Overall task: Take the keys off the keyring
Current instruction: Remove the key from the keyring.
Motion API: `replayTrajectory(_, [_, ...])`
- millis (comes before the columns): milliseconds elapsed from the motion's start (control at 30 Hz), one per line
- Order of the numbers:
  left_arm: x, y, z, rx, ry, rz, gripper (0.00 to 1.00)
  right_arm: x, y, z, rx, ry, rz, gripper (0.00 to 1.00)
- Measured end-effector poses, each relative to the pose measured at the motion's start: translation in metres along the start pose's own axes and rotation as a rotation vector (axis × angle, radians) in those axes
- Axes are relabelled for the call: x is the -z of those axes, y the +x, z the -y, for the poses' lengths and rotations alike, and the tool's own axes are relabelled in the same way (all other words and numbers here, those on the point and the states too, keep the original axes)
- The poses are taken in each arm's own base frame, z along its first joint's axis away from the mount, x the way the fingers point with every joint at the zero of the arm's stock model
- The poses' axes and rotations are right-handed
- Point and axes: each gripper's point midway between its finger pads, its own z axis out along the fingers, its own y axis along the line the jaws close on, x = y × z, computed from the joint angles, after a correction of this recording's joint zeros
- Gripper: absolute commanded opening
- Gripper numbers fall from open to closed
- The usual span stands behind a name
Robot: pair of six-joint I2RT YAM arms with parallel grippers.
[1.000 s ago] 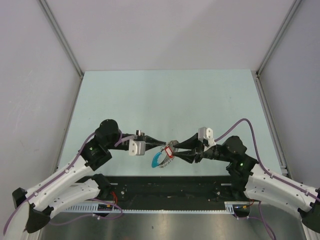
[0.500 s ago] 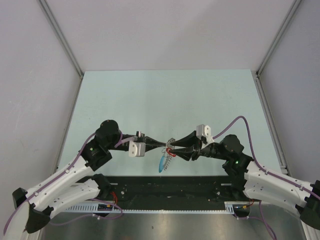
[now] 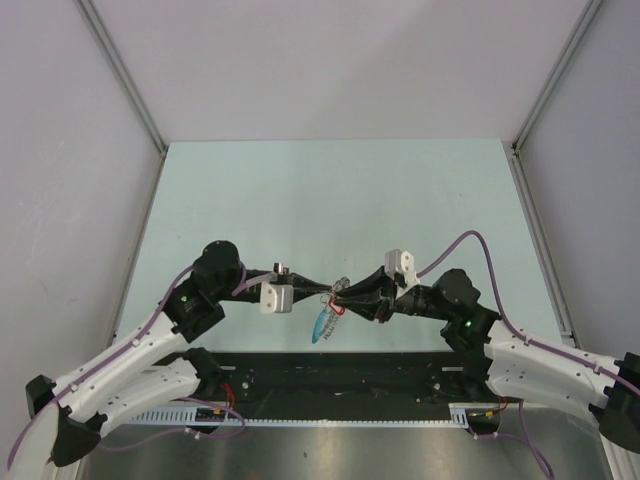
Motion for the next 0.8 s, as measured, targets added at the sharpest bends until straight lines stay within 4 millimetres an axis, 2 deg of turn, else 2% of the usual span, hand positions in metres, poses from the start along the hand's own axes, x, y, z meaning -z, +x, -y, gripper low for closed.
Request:
replayTrajectory(167, [0.001,0.001,-0.003,-0.006,-0.02,-0.009,0.0,0.0,0.002,0.003,-0.004,0.018,-0.005,0.12])
replayTrajectory(200, [0.002,0.0,-0.004,-0.01,-0.024,-0.01,0.0,0.0,0.001,0.004,-0.004,0.024,-0.003,0.03])
replayTrajectory(233, [0.002,0.001,-0.004,-0.012,-0.026,-0.012,0.0,0.0,0.0,0.005,-0.002,0.03,0.0,0.0])
replayTrajectory(533, [0.003,0.006,-0.012,-0.02,-0.07,-0.041,0.0,0.003,-0.008,0.009,0.0,0.065,0.023,0.0])
replayTrajectory(800, [0.004,0.02,-0.02,-0.003,-0.117,-0.092,0.0,0.004,-0.01,0.014,-0.003,0.098,0.032,0.0])
